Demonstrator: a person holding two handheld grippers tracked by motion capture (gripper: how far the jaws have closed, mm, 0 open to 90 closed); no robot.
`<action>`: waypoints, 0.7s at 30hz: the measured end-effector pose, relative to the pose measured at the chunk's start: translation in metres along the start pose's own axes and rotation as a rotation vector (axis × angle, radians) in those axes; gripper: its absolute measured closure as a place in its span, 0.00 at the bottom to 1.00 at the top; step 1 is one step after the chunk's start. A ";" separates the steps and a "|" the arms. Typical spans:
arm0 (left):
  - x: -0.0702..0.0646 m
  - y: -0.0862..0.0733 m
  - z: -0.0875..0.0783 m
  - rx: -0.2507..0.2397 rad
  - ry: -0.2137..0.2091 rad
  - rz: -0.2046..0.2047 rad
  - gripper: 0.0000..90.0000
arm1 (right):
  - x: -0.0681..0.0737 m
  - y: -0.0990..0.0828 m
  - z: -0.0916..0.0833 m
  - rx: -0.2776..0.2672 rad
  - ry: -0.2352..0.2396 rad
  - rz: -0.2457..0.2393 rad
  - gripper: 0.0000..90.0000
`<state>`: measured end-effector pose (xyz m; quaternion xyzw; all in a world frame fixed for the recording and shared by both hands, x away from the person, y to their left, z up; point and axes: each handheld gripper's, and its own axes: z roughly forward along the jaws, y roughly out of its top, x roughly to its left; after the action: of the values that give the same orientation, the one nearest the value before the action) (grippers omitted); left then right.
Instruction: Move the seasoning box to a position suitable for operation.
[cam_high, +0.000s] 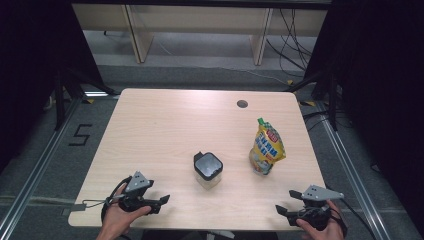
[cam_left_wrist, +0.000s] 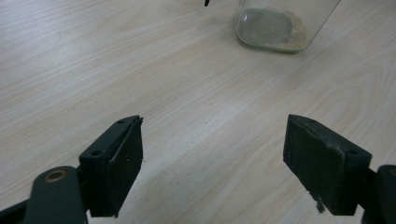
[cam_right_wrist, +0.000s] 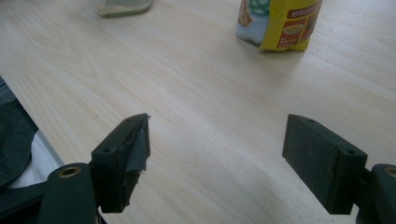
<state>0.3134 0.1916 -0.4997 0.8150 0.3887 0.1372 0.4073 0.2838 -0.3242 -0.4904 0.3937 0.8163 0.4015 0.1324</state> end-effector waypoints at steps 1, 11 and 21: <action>0.000 0.000 0.000 -0.002 0.002 -0.003 0.21 | -0.001 0.000 0.000 -0.007 -0.009 -0.013 0.27; 0.002 0.010 0.004 -0.031 0.016 -0.034 0.21 | -0.001 0.000 0.000 -0.011 0.000 -0.004 0.27; 0.009 0.030 0.006 -0.061 0.021 -0.001 0.26 | 0.000 0.000 0.001 -0.018 0.012 0.006 0.27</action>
<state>0.3384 0.1841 -0.4818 0.8006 0.3888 0.1573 0.4280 0.2845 -0.3241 -0.4908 0.3924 0.8123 0.4117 0.1297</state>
